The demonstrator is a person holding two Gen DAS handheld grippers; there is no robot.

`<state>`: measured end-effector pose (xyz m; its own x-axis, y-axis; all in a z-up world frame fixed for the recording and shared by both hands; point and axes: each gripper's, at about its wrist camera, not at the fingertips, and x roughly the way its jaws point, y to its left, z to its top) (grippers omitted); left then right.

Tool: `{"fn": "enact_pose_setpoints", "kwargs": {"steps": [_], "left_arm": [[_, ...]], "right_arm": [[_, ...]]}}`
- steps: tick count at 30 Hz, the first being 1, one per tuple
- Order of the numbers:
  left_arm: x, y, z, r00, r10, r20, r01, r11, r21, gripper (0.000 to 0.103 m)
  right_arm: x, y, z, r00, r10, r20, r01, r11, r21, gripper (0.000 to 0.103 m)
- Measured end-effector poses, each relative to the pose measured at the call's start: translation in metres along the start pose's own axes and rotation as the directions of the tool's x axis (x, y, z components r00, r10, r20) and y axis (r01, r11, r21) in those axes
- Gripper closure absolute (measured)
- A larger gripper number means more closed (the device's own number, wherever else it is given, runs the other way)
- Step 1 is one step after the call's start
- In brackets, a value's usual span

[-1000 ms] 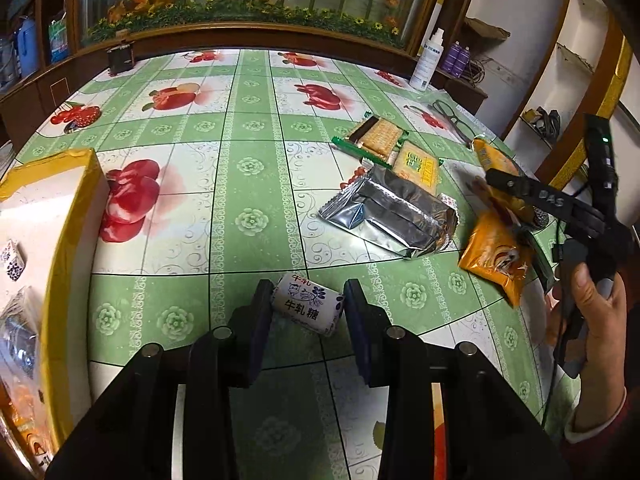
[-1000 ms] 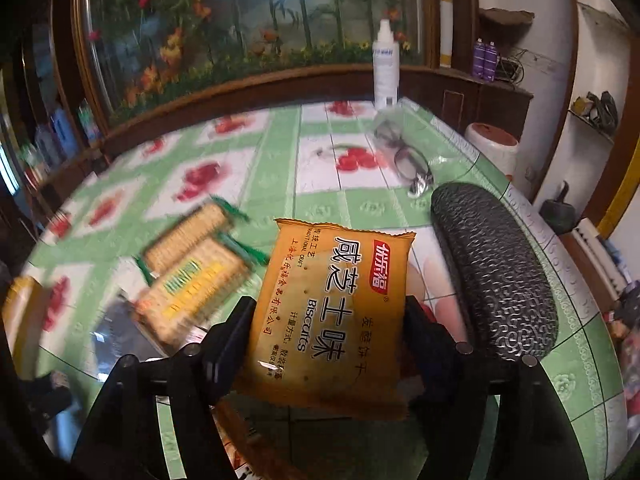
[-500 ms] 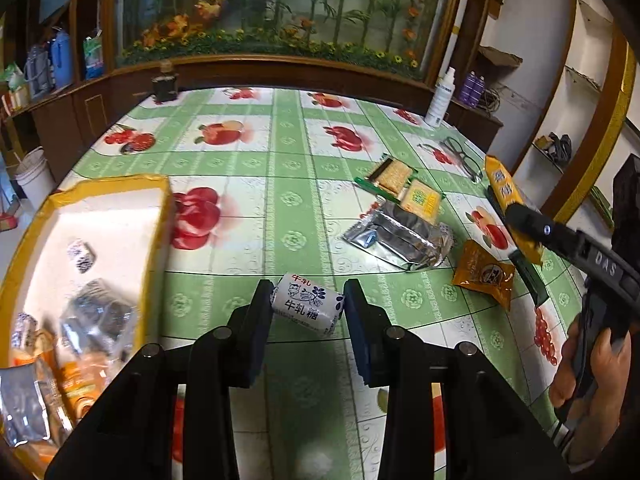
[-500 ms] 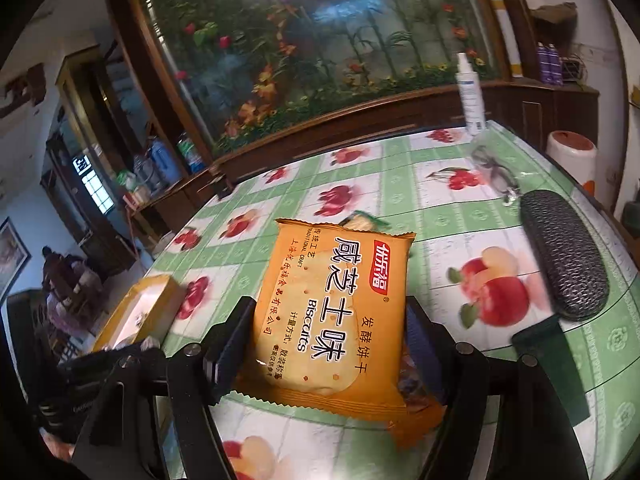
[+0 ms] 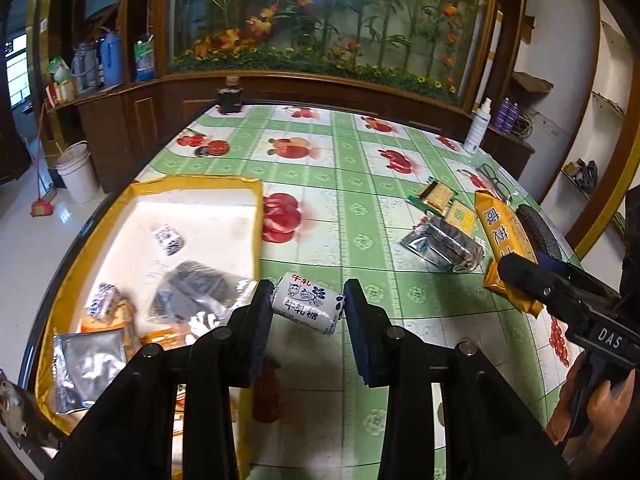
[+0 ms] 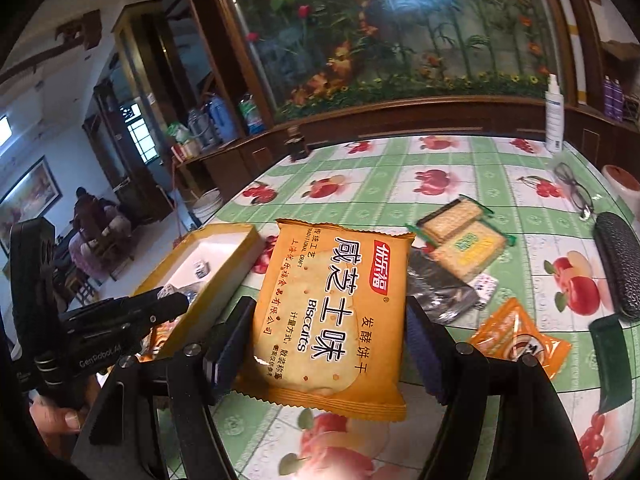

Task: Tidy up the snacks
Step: 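Carry the biscuit pack and candy pack over the tray with both grippers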

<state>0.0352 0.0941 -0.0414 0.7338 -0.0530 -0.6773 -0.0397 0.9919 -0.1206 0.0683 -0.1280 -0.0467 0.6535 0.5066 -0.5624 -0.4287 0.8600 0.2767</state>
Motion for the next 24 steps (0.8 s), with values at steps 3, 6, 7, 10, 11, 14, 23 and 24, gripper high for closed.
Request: {"fn": "enact_pose_setpoints", "kwargs": {"steps": [3,6,7,10,11,14,23,24], "left_arm": [[-0.005,0.010,-0.002,1.000,0.023,0.010,-0.022,1.000,-0.016,0.070],[-0.008,0.020,-0.004,0.999,0.037,0.011,-0.036,0.999,-0.038,0.070],[-0.009,0.024,-0.005,0.999,0.043,0.011,-0.043,0.998,-0.045,0.070],[-0.011,0.036,-0.008,0.998,0.057,0.012,-0.056,0.996,-0.068,0.070],[-0.012,0.040,-0.008,0.998,0.062,0.013,-0.061,0.995,-0.075,0.070],[-0.013,0.050,-0.010,0.997,0.078,0.013,-0.076,0.993,-0.093,0.069],[-0.019,0.073,-0.015,0.995,0.096,0.012,-0.094,0.986,-0.136,0.069],[-0.019,0.075,-0.016,0.995,0.098,0.013,-0.095,0.986,-0.140,0.069]], "right_arm": [[0.001,0.012,-0.001,1.000,0.019,-0.005,-0.019,1.000,-0.020,0.029],[0.003,0.026,-0.002,0.999,0.040,-0.014,-0.040,0.998,-0.041,0.029],[0.005,0.032,-0.002,0.999,0.046,-0.019,-0.047,0.998,-0.049,0.029],[0.011,0.046,-0.003,0.997,0.072,-0.032,-0.075,0.995,-0.071,0.029],[0.012,0.052,-0.003,0.996,0.080,-0.036,-0.082,0.993,-0.079,0.029],[0.019,0.068,-0.004,0.993,0.103,-0.054,-0.108,0.989,-0.105,0.029],[0.037,0.107,-0.008,0.984,0.146,-0.101,-0.162,0.973,-0.167,0.029],[0.039,0.110,-0.008,0.983,0.149,-0.105,-0.166,0.971,-0.171,0.029]]}}
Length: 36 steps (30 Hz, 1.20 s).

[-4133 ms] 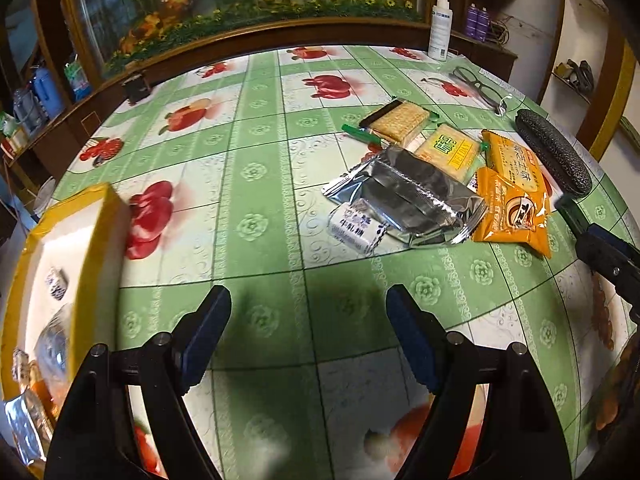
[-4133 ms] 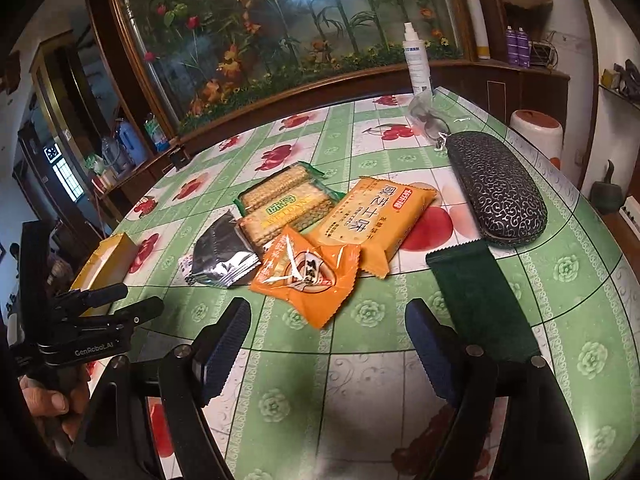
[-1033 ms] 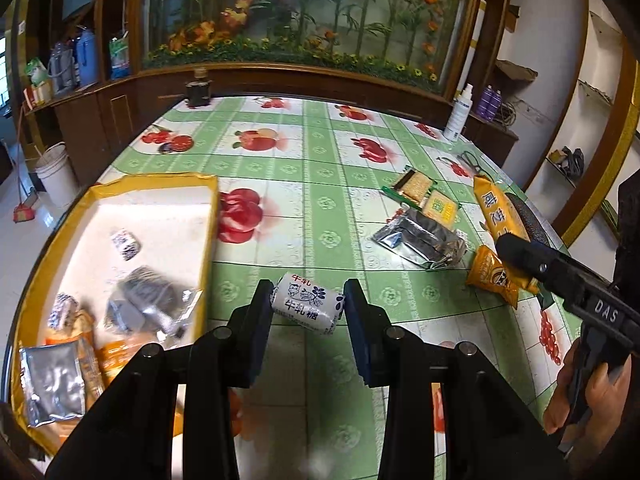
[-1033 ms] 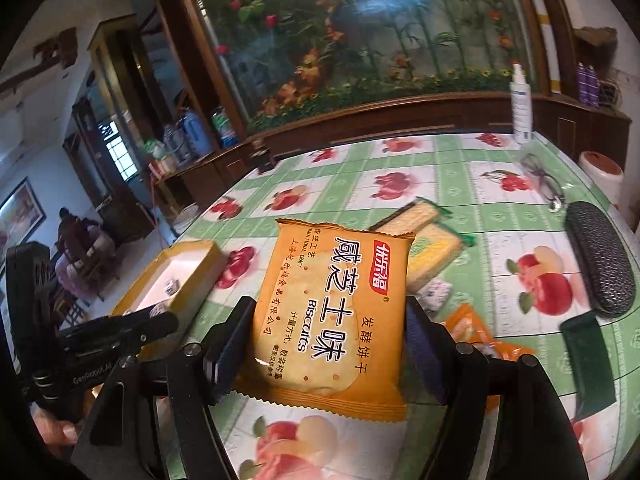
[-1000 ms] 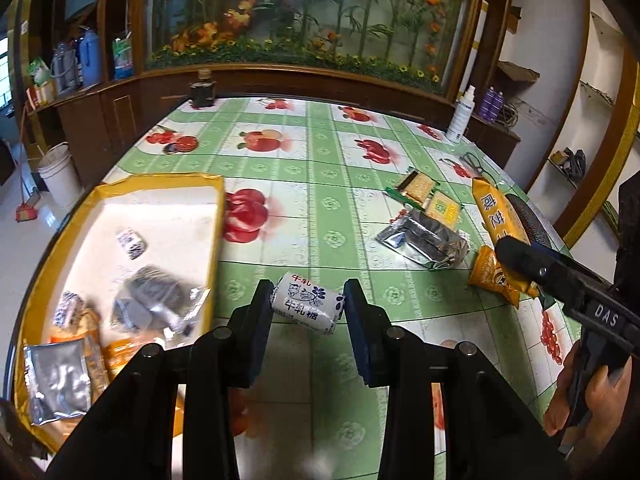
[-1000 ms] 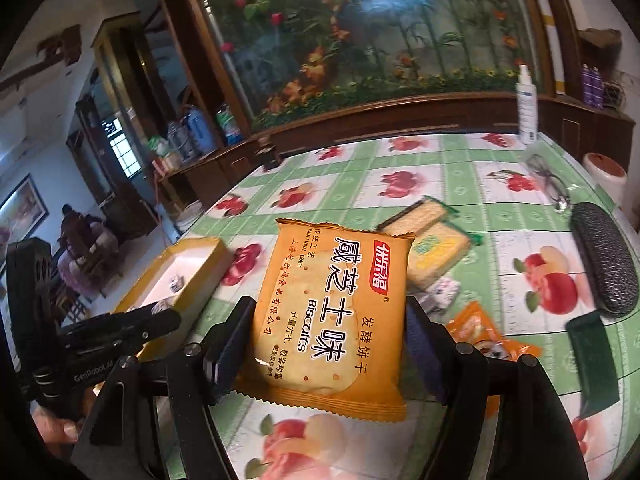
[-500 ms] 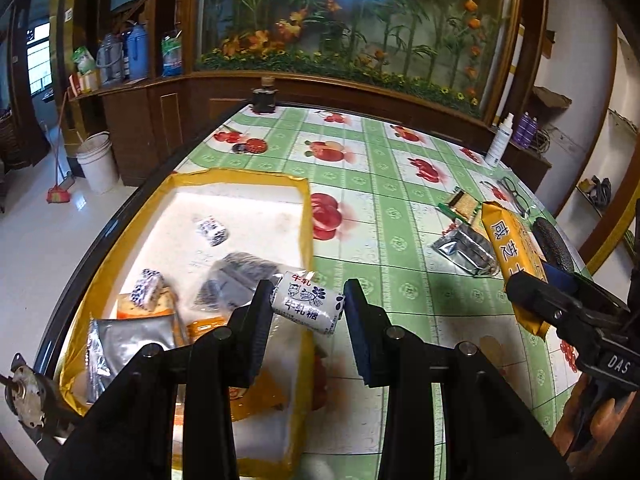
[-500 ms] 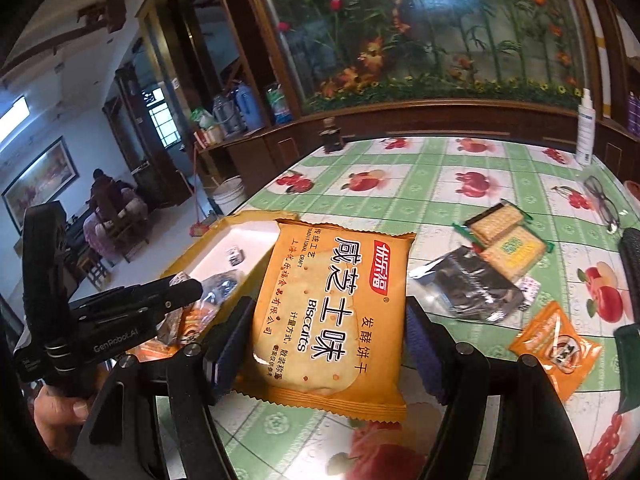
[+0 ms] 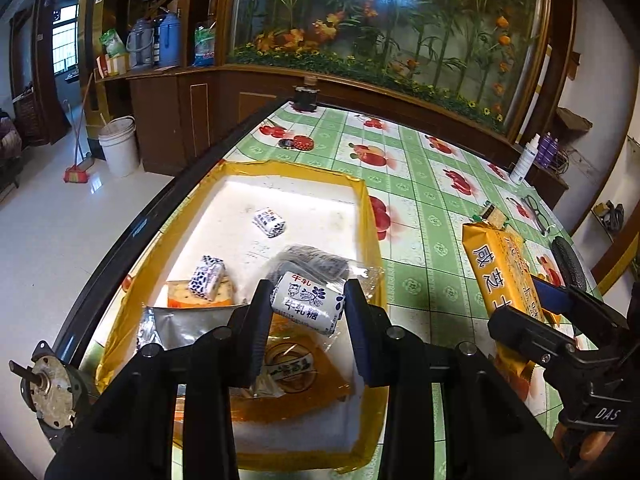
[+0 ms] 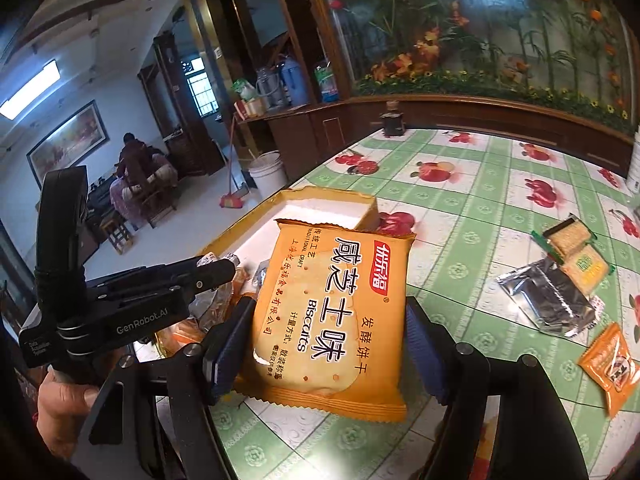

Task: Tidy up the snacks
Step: 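Carry the biscuit pack and candy pack over the tray with both grippers, then release the biscuit pack and candy pack into the tray, open both grippers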

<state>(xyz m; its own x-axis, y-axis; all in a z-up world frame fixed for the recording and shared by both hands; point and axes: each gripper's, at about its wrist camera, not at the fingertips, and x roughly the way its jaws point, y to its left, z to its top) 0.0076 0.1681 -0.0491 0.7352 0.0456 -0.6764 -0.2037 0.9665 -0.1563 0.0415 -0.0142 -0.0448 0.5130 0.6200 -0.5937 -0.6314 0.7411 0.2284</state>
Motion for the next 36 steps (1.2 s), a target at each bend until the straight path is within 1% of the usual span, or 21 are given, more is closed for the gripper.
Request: {"fn": "enact_pose_setpoints", "kwargs": {"steps": [7,14,18,21,24,27,29,30,32,34,35,36], "left_arm": [[0.000,0.019,-0.002,1.000,0.018,-0.004,-0.018,0.999,-0.029,0.069],[0.001,0.034,-0.003,0.997,0.071,-0.004,-0.071,0.997,-0.036,0.069],[0.007,0.048,-0.002,0.997,0.080,-0.023,-0.081,0.995,-0.061,0.069],[0.012,0.054,0.000,0.996,0.086,-0.036,-0.088,0.994,-0.066,0.069],[0.018,0.057,0.001,0.994,0.096,-0.048,-0.100,0.993,-0.067,0.069],[0.023,0.059,0.001,0.993,0.105,-0.060,-0.109,0.992,-0.064,0.069],[0.026,0.059,0.000,0.991,0.117,-0.064,-0.121,0.991,-0.060,0.069],[0.026,0.060,0.000,0.991,0.119,-0.066,-0.124,0.990,-0.063,0.069],[0.026,0.062,0.000,0.990,0.125,-0.070,-0.130,0.990,-0.063,0.069],[0.025,0.063,0.001,0.986,0.155,-0.067,-0.159,0.986,-0.057,0.069],[0.025,0.062,0.002,0.983,0.173,-0.065,-0.177,0.983,-0.055,0.067],[0.024,0.063,0.002,0.981,0.185,-0.064,-0.188,0.981,-0.055,0.057]], "right_arm": [[0.021,0.017,0.007,0.999,0.034,-0.024,-0.034,0.999,-0.026,0.029],[0.058,0.033,0.019,0.996,0.077,-0.048,-0.079,0.996,-0.040,0.029],[0.070,0.047,0.026,0.995,0.090,-0.050,-0.093,0.993,-0.071,0.029],[0.084,0.055,0.032,0.995,0.082,-0.065,-0.088,0.991,-0.096,0.029],[0.099,0.056,0.034,0.993,0.079,-0.085,-0.087,0.992,-0.097,0.030],[0.110,0.055,0.038,0.993,0.070,-0.093,-0.080,0.992,-0.099,0.037],[0.114,0.055,0.041,0.993,0.068,-0.095,-0.078,0.992,-0.102,0.038],[0.117,0.056,0.042,0.993,0.064,-0.098,-0.074,0.991,-0.108,0.040],[0.121,0.056,0.045,0.993,0.056,-0.105,-0.067,0.992,-0.110,0.041],[0.119,0.055,0.046,0.993,0.064,-0.103,-0.074,0.992,-0.101,0.040],[0.117,0.054,0.046,0.993,0.065,-0.098,-0.075,0.992,-0.100,0.040],[0.114,0.054,0.046,0.994,0.063,-0.093,-0.072,0.992,-0.101,0.040]]}}
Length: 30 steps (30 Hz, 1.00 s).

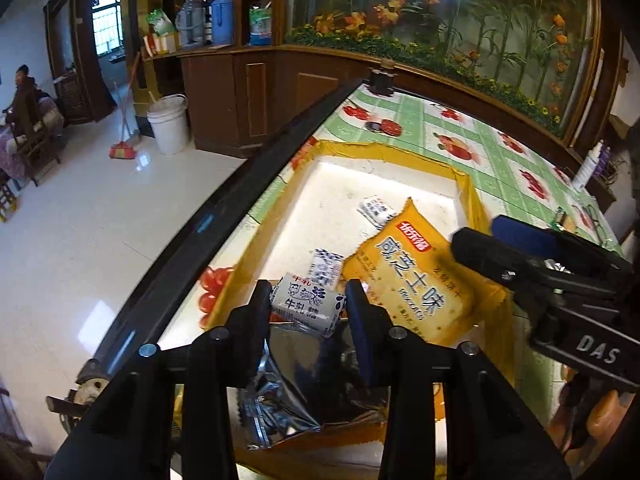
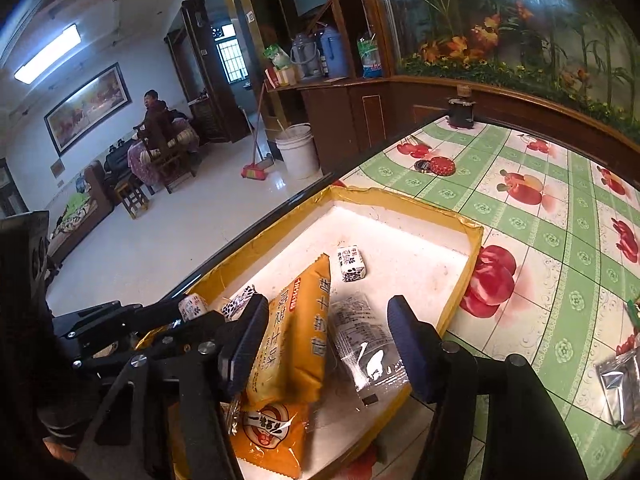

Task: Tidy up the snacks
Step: 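Release the biscuit pack and candy pack into the tray, open both grippers, then move both open grippers back toward the remaining snack packs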

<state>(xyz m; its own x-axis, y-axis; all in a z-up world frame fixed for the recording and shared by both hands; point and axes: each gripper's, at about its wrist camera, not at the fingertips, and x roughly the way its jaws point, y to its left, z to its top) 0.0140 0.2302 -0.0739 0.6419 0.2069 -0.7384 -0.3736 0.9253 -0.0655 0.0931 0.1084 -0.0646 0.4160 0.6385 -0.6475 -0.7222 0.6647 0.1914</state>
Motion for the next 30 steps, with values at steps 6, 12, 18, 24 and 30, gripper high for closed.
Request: {"fn": "enact_pose_setpoints", "kwargs": {"steps": [6,12,18,24,30], "left_arm": [[-0.006,-0.002,-0.001,0.999,0.021,0.025,-0.021,1.000,-0.002,0.031],[-0.015,-0.013,-0.001,0.999,0.032,0.042,-0.033,0.999,0.020,0.031],[-0.022,-0.032,0.000,0.998,0.023,0.050,-0.026,0.999,0.047,0.030],[-0.028,-0.056,-0.002,0.999,0.016,0.049,-0.021,0.996,0.087,0.025],[-0.034,-0.080,-0.007,0.999,-0.008,0.050,0.002,0.992,0.128,0.024]], "right_arm": [[-0.026,-0.019,-0.009,0.999,-0.022,0.037,0.020,0.999,0.048,0.040],[-0.061,-0.051,-0.029,0.996,-0.070,0.063,0.062,0.991,0.122,0.039],[-0.101,-0.093,-0.061,0.983,-0.164,0.083,0.144,0.968,0.207,0.029],[-0.133,-0.137,-0.096,0.966,-0.249,0.063,0.219,0.925,0.309,0.022],[-0.156,-0.162,-0.126,0.950,-0.310,0.047,0.272,0.890,0.365,0.018]]}}
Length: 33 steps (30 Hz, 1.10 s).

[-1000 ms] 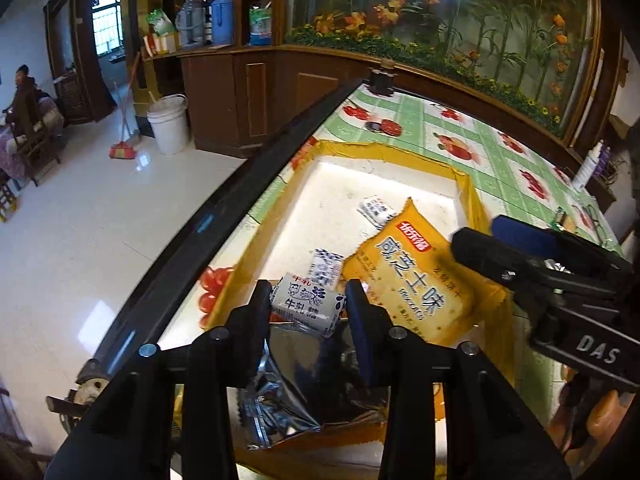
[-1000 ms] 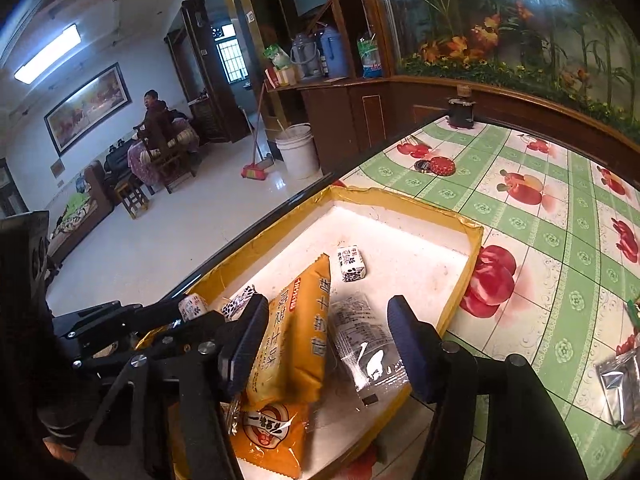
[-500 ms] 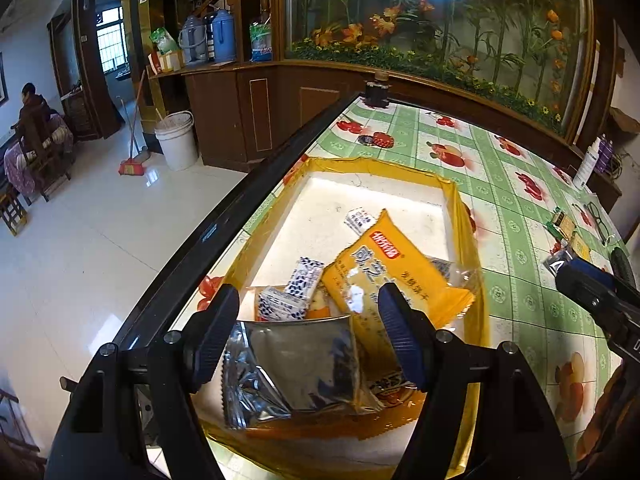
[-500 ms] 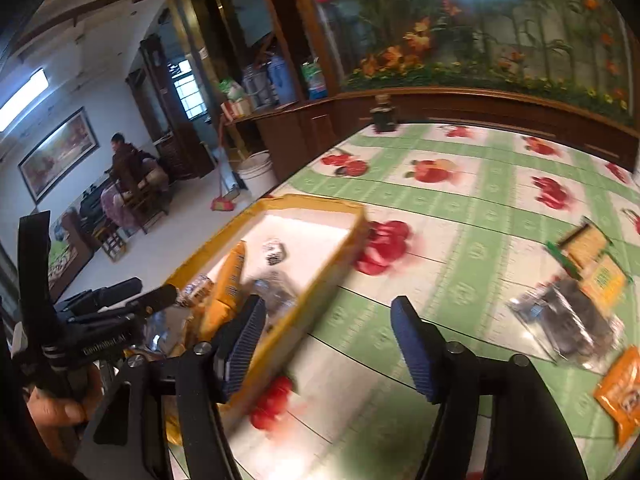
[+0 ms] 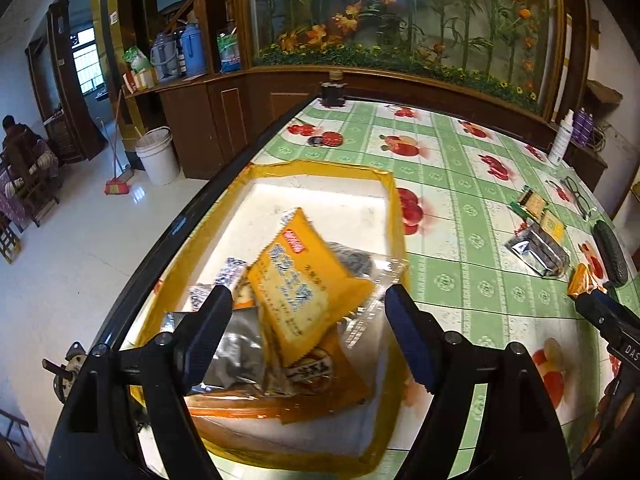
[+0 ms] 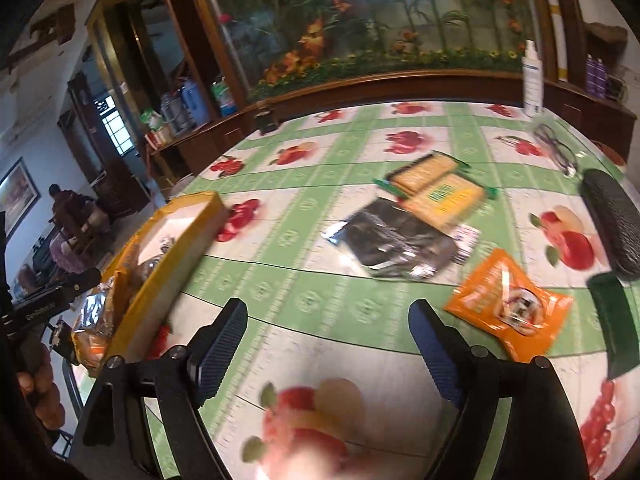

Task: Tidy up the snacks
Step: 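Move both open grippers back toward the remaining snack packs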

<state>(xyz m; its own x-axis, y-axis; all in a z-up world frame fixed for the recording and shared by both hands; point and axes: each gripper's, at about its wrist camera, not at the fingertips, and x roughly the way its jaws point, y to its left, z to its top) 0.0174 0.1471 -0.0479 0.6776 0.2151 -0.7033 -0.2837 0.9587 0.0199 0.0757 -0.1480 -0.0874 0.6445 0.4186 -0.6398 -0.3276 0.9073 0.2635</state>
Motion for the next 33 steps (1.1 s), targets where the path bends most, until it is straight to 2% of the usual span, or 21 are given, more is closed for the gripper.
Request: {"fn": "enact_pose_setpoints", "kwargs": {"steps": [8,15,17,21,28,31,33], "left_arm": [[0.005,-0.051,-0.006,0.998,-0.053,-0.035,0.056,0.994,0.094,0.024],[0.010,-0.094,-0.009,0.992,-0.109,-0.069,0.119,0.979,0.165,0.024],[0.013,-0.109,-0.007,0.986,-0.144,-0.083,0.158,0.969,0.192,0.024],[0.024,-0.144,-0.004,0.962,-0.243,-0.122,0.267,0.930,0.252,0.024],[0.052,-0.202,0.010,0.933,-0.319,-0.168,0.358,0.875,0.326,0.024],[0.063,-0.216,0.016,0.894,-0.395,-0.210,0.445,0.831,0.333,0.024],[0.068,-0.223,0.019,0.883,-0.414,-0.221,0.468,0.813,0.347,0.024]], "right_arm": [[-0.017,-0.049,-0.015,0.998,-0.067,0.000,0.067,0.995,0.072,0.017],[-0.021,-0.067,-0.013,0.996,-0.084,0.000,0.084,0.993,0.082,0.017],[-0.020,-0.072,-0.012,0.995,-0.096,-0.005,0.096,0.992,0.087,0.017],[-0.013,-0.081,-0.010,0.993,-0.112,-0.027,0.114,0.989,0.096,0.017],[-0.005,-0.099,-0.005,0.992,-0.115,-0.050,0.119,0.988,0.098,0.017],[-0.007,-0.108,-0.002,0.992,-0.116,-0.049,0.121,0.987,0.109,0.017],[-0.009,-0.113,-0.001,0.992,-0.119,-0.044,0.124,0.985,0.119,0.017]]}}
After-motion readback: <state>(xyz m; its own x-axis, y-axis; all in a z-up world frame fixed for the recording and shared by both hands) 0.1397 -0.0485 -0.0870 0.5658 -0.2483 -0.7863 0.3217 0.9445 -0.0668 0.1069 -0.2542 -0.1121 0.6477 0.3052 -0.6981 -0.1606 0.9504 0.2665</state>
